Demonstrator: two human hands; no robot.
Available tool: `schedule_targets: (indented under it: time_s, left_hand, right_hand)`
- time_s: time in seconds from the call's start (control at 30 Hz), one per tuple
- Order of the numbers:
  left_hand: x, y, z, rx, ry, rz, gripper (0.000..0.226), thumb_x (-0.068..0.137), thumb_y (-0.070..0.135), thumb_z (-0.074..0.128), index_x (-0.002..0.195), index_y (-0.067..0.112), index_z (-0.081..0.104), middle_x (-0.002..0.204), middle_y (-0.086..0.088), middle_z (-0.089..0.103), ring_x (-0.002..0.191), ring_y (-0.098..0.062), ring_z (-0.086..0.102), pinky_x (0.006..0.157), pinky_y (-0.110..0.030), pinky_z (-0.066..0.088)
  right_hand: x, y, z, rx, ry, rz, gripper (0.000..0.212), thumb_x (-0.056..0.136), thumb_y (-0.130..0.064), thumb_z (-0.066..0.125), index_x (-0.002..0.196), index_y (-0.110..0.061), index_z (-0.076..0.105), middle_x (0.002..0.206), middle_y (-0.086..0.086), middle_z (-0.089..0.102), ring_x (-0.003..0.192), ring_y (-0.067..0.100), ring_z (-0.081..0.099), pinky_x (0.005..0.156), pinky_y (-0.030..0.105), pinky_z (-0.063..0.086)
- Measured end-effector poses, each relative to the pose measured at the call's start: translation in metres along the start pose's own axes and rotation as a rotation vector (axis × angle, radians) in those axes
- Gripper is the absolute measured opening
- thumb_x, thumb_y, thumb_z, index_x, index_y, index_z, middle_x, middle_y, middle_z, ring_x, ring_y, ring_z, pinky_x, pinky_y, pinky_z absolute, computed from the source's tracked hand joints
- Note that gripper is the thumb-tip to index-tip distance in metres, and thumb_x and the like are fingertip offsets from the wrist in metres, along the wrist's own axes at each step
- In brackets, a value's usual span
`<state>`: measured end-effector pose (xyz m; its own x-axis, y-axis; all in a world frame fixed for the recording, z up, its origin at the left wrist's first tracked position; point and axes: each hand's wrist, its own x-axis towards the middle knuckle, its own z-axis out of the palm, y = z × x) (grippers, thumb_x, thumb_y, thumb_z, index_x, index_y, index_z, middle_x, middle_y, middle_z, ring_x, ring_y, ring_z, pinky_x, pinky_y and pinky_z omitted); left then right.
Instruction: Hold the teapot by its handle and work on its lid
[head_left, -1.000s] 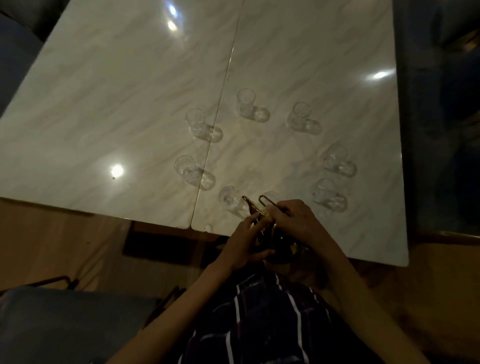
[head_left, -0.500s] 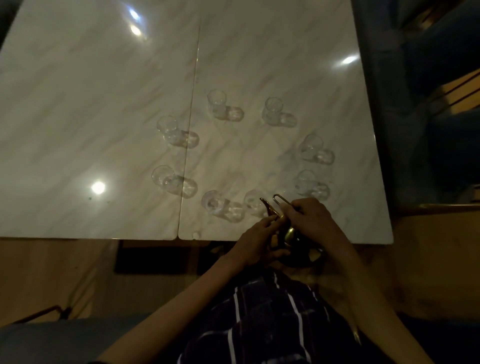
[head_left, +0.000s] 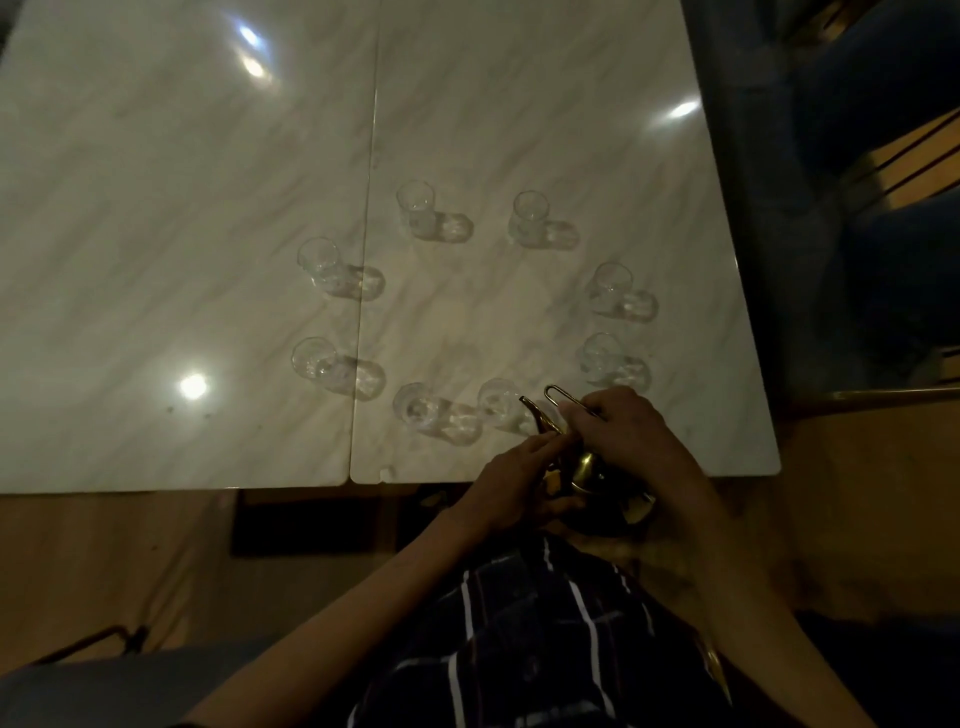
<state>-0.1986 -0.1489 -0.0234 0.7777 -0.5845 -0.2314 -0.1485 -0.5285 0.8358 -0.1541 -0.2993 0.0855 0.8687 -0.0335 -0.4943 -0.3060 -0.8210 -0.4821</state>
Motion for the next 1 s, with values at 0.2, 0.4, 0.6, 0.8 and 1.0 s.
schedule_targets:
  time_s: [0.2,0.4,0.6,0.8,1.0]
  left_hand:
    - [0.0005,0.0039,0.0023,0.018,-0.017,-0.015,0.084,0.082,0.05,0.071,0.151,0.04,0.024,0.149,0.002,0.044,0.123,-0.019,0.056,0.093,-0.043,0.053]
    - [0.0006,0.0066,0.0044,0.034,-0.013,-0.011,0.084,0.082,0.048,0.071,0.151,0.038,0.025,0.148,0.0,0.044,0.123,-0.02,0.056,0.093,-0.044,0.053]
    - [0.0001,0.0102,0.0046,0.036,-0.01,-0.003,0.082,0.083,0.049,0.071,0.151,0.035,0.028,0.149,0.0,0.043,0.124,-0.021,0.055,0.093,-0.043,0.053]
    - [-0.0009,0.0102,0.0036,0.03,-0.011,0.003,0.081,0.083,0.049,0.071,0.15,0.034,0.029,0.149,0.0,0.044,0.124,-0.021,0.055,0.093,-0.041,0.053]
    - [0.0008,0.01,0.0011,0.047,-0.018,-0.001,0.08,0.082,0.051,0.07,0.15,0.033,0.031,0.147,0.002,0.046,0.121,-0.02,0.057,0.089,-0.042,0.054]
  right_hand:
    - [-0.0048,0.0027,-0.0018,0.006,-0.011,-0.004,0.047,0.096,-0.042,0.052,0.071,-0.006,0.069,0.058,0.005,0.06,0.056,0.014,0.056,0.056,0.027,0.04]
    - [-0.0082,0.0049,-0.0034,0.003,-0.004,-0.017,0.047,0.097,-0.041,0.052,0.069,-0.006,0.068,0.056,0.001,0.055,0.055,0.012,0.053,0.055,0.027,0.038]
    - [-0.0102,0.0057,-0.0051,-0.011,0.001,-0.024,0.049,0.097,-0.041,0.052,0.064,-0.008,0.065,0.055,0.0,0.053,0.053,0.012,0.052,0.052,0.026,0.037]
    - [-0.0094,0.0054,-0.0046,-0.014,-0.005,-0.021,0.048,0.097,-0.044,0.051,0.069,-0.009,0.069,0.061,0.005,0.062,0.057,0.013,0.056,0.056,0.026,0.039]
    - [-0.0096,0.003,-0.0052,-0.027,0.01,-0.027,0.048,0.097,-0.043,0.051,0.063,-0.012,0.065,0.055,-0.001,0.056,0.056,0.012,0.055,0.056,0.027,0.039]
